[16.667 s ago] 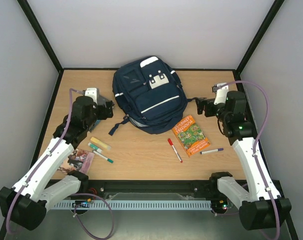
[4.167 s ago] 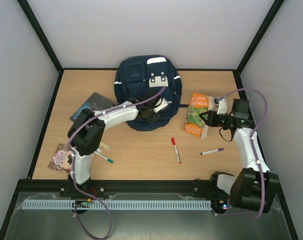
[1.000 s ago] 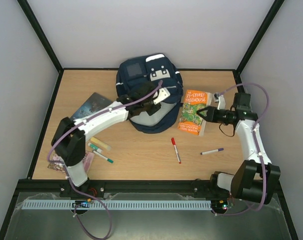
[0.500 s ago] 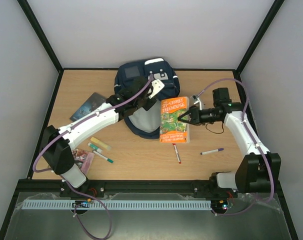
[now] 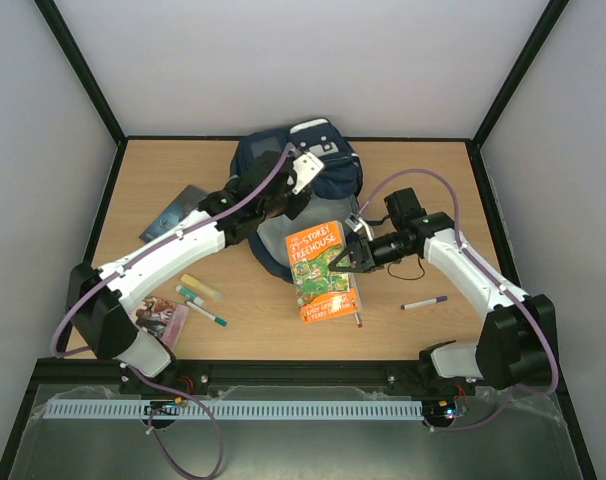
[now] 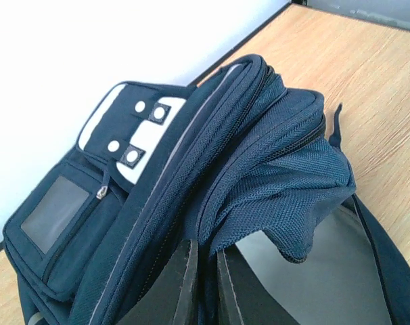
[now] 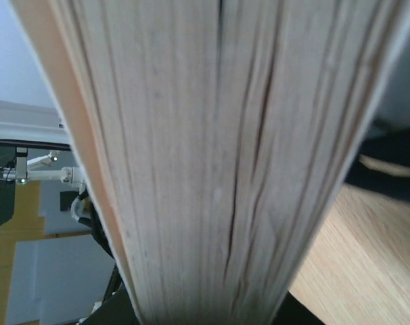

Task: Pack the student bag
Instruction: Place the book in the student bag.

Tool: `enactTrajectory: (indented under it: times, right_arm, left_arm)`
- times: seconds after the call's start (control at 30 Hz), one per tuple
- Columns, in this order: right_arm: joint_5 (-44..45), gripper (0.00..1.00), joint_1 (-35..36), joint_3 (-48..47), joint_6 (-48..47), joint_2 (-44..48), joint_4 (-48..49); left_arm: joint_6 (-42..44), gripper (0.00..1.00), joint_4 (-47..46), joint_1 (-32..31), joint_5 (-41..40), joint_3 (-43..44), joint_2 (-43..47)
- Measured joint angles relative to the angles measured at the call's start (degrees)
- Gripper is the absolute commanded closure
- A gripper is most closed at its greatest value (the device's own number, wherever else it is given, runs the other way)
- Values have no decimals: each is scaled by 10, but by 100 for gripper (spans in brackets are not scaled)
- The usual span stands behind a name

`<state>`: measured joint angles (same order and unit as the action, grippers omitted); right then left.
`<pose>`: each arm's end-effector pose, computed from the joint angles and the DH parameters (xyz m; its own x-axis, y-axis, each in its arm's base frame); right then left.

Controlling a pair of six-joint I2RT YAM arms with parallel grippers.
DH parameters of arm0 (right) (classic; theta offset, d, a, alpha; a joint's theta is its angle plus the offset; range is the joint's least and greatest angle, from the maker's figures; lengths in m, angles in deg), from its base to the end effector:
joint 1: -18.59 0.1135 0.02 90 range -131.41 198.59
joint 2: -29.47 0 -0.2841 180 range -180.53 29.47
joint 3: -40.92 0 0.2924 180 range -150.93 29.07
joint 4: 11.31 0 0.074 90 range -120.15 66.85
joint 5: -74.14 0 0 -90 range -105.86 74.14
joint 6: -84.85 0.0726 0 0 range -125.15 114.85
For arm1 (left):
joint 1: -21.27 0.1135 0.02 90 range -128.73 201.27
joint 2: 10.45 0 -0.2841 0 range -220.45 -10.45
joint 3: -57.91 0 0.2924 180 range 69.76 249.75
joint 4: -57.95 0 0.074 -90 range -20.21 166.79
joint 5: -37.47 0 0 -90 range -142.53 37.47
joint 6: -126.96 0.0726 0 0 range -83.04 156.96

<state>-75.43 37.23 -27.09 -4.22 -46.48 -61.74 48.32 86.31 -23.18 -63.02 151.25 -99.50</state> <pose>0.2630 0.1548 0.2544 -0.8163 -0.2667 -0.5124 -0.5772 0.3398 0.7426 0.3231 -0.2984 0.3601 -0.1732 0.4412 -0.8805 0.6161 0.7461 0.2526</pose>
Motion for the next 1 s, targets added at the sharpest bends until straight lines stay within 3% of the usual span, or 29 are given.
enactTrajectory:
  times: [0.33, 0.7, 1.0]
  right_arm:
    - [14, 99, 66, -5, 101, -87, 145]
    - [40, 99, 68, -16, 199, -153, 258]
    - [118, 99, 67, 12, 255, -178, 374]
  left_arm:
    - [-7, 98, 1, 0, 26, -11, 57]
    - [-26, 98, -21, -10, 27, -54, 68]
    - [-29, 98, -34, -26, 18, -84, 68]
